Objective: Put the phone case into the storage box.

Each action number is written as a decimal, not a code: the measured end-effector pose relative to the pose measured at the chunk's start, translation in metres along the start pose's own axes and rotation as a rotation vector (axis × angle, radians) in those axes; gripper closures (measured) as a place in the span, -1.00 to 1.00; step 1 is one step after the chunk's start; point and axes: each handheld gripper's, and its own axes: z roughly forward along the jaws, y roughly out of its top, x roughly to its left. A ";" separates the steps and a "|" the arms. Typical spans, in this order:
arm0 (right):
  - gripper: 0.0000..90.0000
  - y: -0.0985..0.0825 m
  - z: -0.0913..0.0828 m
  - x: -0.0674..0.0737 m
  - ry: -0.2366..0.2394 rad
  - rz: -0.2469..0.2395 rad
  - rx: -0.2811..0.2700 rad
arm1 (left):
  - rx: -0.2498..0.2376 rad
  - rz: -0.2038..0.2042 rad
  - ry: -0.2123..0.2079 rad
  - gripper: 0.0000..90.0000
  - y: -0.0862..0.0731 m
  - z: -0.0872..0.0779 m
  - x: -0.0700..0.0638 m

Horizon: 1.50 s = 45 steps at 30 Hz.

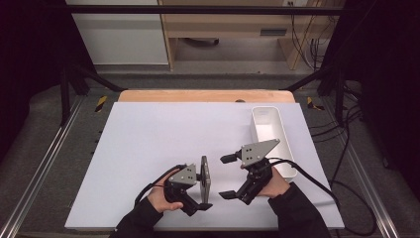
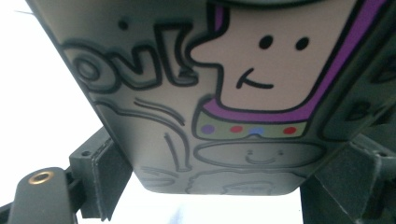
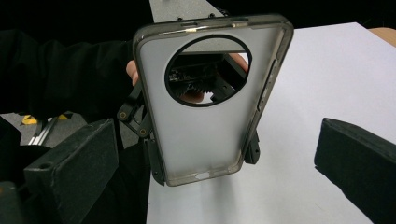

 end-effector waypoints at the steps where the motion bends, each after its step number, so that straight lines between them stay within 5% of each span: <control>1: -1.00 0.000 0.000 0.000 0.000 0.000 0.000 | -0.003 -0.001 0.002 -0.74 0.000 0.001 -0.001; 45: -0.94 -0.004 0.011 0.004 0.104 -0.008 0.014 | 0.080 0.077 -0.157 -0.74 0.014 0.026 -0.008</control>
